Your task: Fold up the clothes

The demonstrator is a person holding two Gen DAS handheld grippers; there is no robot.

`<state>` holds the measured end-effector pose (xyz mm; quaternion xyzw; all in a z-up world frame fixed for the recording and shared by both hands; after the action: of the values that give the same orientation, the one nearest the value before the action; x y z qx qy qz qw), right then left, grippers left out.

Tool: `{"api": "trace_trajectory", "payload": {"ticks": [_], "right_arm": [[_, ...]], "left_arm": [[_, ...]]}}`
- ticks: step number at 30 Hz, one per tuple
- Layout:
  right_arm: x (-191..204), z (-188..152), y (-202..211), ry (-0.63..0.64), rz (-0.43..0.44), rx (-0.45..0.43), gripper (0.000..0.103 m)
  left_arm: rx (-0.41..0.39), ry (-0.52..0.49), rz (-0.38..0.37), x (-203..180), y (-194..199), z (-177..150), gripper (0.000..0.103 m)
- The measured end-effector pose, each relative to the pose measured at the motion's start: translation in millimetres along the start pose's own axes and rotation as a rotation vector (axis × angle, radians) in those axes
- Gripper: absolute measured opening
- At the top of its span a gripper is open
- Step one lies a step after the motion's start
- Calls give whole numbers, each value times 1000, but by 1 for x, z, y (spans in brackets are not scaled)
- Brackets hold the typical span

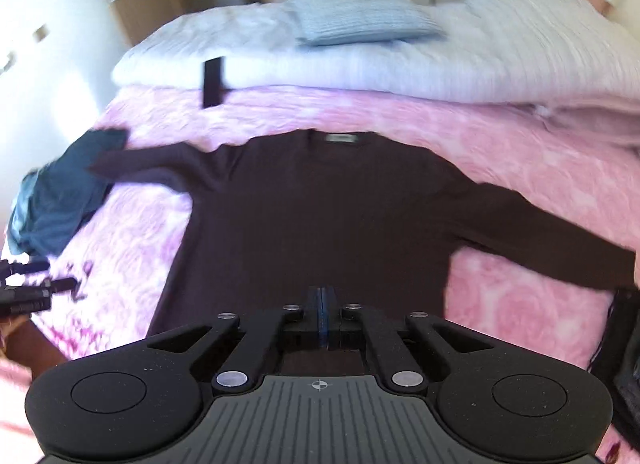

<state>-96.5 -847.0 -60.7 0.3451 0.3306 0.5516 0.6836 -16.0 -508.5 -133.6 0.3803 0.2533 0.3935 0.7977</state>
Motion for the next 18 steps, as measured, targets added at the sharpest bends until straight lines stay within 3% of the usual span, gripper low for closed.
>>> {"api": "trace_trajectory", "payload": {"ticks": [2, 3, 4, 5, 6, 18], "right_arm": [[15, -3, 8, 50, -22, -26, 3], [18, -5, 12, 65, -47, -51, 11], [22, -6, 16, 80, -72, -77, 42], [25, -8, 20, 93, -93, -101, 86], [25, -12, 23, 86, -84, -111, 96], [-26, -100, 107, -38, -55, -98, 98]], "left_arm": [[-13, 10, 12, 2, 16, -10, 63], [-14, 15, 16, 1, 23, -16, 63], [-15, 20, 20, 0, 30, -22, 63], [-16, 24, 24, -2, 36, -27, 63], [-15, 24, 27, -8, 43, -33, 63], [-20, 3, -22, -128, 112, -75, 69]]}}
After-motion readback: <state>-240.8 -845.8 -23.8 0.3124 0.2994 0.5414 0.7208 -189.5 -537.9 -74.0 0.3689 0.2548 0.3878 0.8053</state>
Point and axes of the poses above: each gripper's, at about its wrist camera, not at the fingertips, and y roughly against the way its jaws point, x to its left, z to its top, the point moved 9 cm from there along -y, roughly the way its jaws point, and after that the axes turned 13 degrees about -z, right-handed, at the moved point
